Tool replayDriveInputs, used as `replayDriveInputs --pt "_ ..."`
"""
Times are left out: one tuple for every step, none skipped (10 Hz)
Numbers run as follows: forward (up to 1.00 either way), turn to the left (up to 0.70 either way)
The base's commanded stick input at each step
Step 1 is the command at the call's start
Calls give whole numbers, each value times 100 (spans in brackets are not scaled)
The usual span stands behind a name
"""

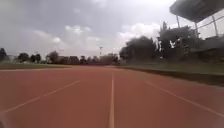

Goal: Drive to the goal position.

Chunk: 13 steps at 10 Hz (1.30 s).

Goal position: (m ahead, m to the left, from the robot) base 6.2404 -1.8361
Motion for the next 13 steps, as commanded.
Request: replayDriveInputs --pt "45 0" --pt "45 0" --pt "45 0" --pt "45 0" --pt "45 0" --pt "45 0" --pt "45 0" --pt "45 0" --pt "45 0" --pt "45 0" --pt "45 0" --pt "45 0" --pt "45 0"
